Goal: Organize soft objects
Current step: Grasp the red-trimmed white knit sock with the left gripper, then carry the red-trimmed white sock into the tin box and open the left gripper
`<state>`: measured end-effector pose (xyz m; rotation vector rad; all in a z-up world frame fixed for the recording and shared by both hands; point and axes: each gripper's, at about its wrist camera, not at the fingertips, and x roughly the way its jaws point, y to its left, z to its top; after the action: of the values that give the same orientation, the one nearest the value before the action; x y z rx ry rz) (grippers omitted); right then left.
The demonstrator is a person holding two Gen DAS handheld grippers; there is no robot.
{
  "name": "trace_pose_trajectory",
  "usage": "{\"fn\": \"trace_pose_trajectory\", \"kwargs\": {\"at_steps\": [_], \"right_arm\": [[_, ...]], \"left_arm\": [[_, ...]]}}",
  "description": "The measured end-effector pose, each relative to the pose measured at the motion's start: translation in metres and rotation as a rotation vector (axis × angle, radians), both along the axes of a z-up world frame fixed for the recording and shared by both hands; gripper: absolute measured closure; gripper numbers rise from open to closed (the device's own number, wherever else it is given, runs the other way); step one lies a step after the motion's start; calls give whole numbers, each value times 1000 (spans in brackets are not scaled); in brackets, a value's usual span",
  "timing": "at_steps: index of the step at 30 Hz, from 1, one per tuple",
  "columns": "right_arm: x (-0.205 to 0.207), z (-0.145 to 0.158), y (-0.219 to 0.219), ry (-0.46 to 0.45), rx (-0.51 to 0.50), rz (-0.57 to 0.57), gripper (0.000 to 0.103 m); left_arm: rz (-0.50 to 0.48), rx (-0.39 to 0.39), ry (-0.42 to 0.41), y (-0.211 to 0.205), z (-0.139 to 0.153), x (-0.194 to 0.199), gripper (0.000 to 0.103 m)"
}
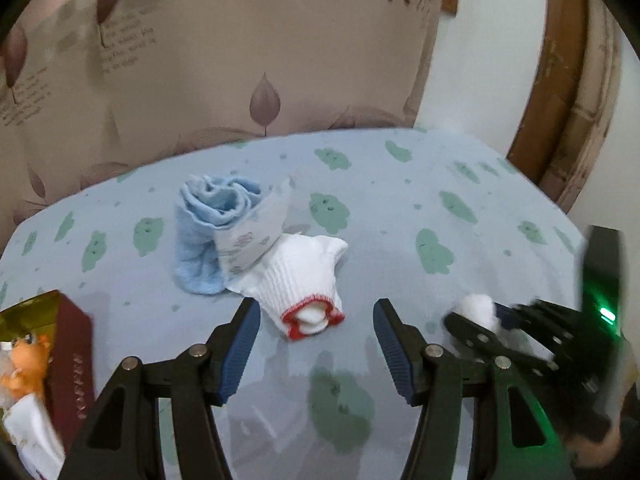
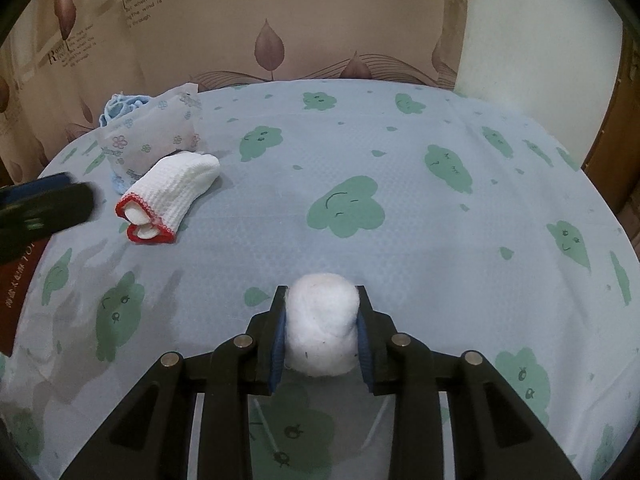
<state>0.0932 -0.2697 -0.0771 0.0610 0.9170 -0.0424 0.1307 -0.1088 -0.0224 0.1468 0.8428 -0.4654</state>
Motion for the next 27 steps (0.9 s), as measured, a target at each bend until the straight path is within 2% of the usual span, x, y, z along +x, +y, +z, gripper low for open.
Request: {"fn": "trace_pose_trajectory", "kwargs": {"at_steps": [6, 11, 16, 17, 18, 19, 20, 23, 27], "right_arm": [[0, -1, -3, -2, 23, 1, 73], [0, -1, -6, -5, 49, 4, 72], [1, -1, -7, -5, 52, 8, 70], [0, -1, -6, -5, 50, 9, 70], [0, -1, -6, -5, 47, 9, 70], [0, -1, -6, -4, 46, 10, 70], [0, -2, -6, -4, 46, 10, 69], [0, -2, -6, -4, 46, 10, 69], [0, -2, -6, -5, 46, 9, 69]], "left_arm": [[68, 9, 56, -13, -25, 34, 43], [84, 50, 51, -22, -40, 47, 43], [138, 40, 104, -21, -56, 59, 43], [139, 29, 108, -18, -57, 59, 46], [144, 2, 104, -14, -56, 58, 54], [150, -7, 104, -11, -55, 57, 68], [153, -19, 112, -8, -54, 56, 72], [152, -32, 112, 4, -49, 50, 77], [158, -20, 111, 16, -44, 40, 78]]}}
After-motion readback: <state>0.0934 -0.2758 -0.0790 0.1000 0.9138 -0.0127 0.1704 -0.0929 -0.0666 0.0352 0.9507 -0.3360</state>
